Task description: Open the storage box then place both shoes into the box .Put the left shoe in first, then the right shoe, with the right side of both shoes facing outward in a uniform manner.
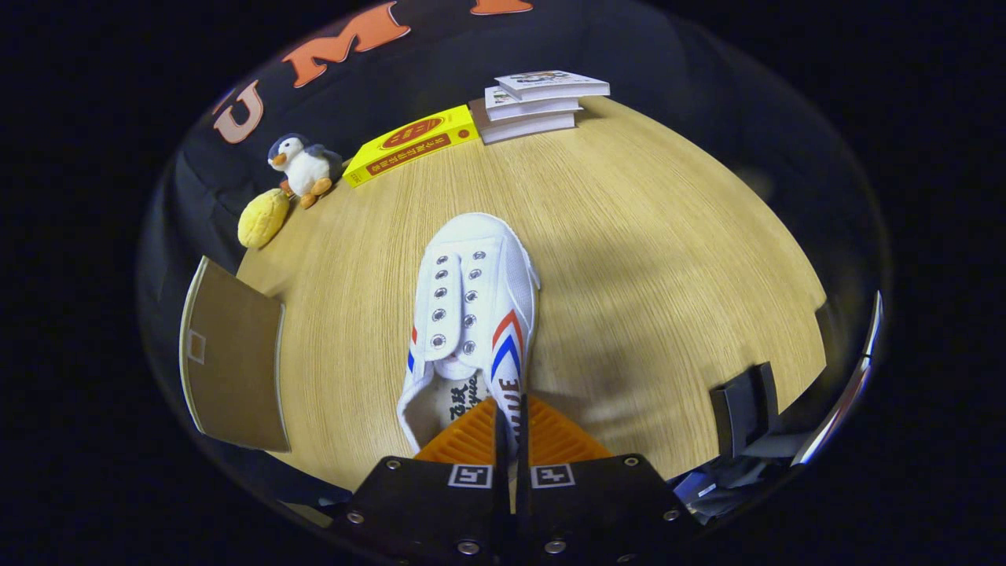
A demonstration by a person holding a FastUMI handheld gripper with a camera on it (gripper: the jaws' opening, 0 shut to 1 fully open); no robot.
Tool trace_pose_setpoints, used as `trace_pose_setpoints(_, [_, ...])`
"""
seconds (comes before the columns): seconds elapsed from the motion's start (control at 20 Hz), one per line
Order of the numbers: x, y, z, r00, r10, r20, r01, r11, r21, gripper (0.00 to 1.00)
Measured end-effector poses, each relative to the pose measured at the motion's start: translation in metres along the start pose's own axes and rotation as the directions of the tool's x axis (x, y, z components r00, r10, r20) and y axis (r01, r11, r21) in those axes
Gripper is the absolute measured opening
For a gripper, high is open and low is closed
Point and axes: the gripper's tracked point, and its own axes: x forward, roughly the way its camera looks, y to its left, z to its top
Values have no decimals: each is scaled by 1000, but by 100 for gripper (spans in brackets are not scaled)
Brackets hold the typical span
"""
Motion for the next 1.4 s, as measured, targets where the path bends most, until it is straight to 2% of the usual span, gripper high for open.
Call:
trace_pose_setpoints(0.25, [-19, 38, 33, 994, 76, 81, -76, 997, 4, 3])
trace_pose_setpoints(0.55, [-47, 84, 73, 976, 128, 177, -121, 991, -49, 1])
trace_pose_setpoints(0.75, [-80, 119, 105, 950, 189, 250, -178, 982, -66, 1])
trace_pose_setpoints(0.85, [-105, 143, 125, 920, 242, 307, -229, 970, -78, 1])
trace_pose_setpoints(0.9, [-114, 153, 133, 911, 253, 326, -232, 967, -101, 1])
trace_pose_setpoints(0.95, [-115, 154, 135, 908, 239, 345, -202, 970, -138, 1])
trace_pose_setpoints(1.05, [-110, 160, 126, 916, 227, 329, -174, 968, -183, 1])
trace_pose_setpoints(1.2, [-105, 177, 109, 919, 258, 298, -212, 961, -176, 1])
trace_pose_setpoints(1.25, [-116, 195, 119, 891, 309, 333, -265, 949, -172, 1])
trace_pose_setpoints(1.3, [-122, 201, 129, 881, 312, 356, -261, 948, -184, 1])
trace_pose_setpoints(1.35, [-122, 192, 137, 882, 286, 375, -217, 952, -217, 0])
trace_pose_setpoints(1.4, [-121, 193, 134, 886, 293, 361, -208, 944, -256, 0])
